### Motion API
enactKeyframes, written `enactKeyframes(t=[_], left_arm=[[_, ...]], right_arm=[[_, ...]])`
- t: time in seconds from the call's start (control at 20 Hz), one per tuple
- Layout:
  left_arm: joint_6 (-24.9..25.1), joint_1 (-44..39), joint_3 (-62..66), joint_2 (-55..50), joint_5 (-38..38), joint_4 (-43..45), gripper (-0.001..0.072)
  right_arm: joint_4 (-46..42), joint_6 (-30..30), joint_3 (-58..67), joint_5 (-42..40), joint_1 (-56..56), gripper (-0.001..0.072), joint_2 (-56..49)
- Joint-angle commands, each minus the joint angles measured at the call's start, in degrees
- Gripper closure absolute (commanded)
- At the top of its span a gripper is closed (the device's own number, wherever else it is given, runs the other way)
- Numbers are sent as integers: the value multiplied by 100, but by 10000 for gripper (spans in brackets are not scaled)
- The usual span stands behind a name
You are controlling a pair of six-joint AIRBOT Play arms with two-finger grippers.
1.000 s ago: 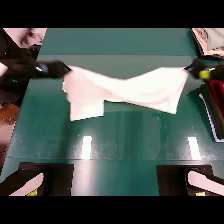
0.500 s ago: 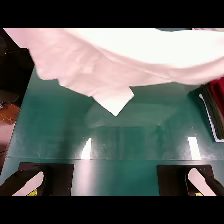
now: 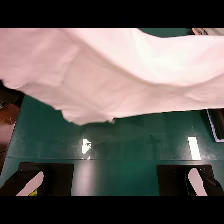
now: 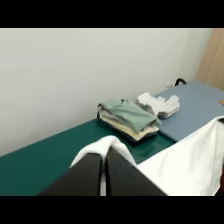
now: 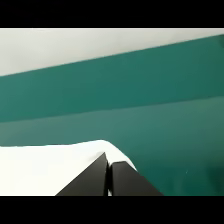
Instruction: Fold the shirts.
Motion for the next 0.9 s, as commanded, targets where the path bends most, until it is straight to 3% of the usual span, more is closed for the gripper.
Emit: enactKeyframes(t=[0.0, 0.15, 0.4, 0.55, 0.7, 0.85], left_arm=[[22, 4, 133, 260, 181, -164, 680], [-173, 4, -472, 133, 162, 627, 680], [-348, 4, -2321, -1169, -111, 955, 680], [-269, 2, -2706, -2492, -114, 955, 679], [116, -9, -2704, -3654, 120, 739, 680], [146, -9, -2706, -4325, 297, 704, 677]], right_arm=[[13, 387, 4, 839, 2, 697, -39], [-2, 715, 0, 1401, 85, 698, -647], [-361, 756, -903, 1043, 1318, 698, -2074], [-452, 588, -1528, 7, 1893, 698, -2992], [-450, 503, -1598, -1145, 2151, 697, -3729], [-450, 498, -1191, -1659, 2232, 697, -4297]])
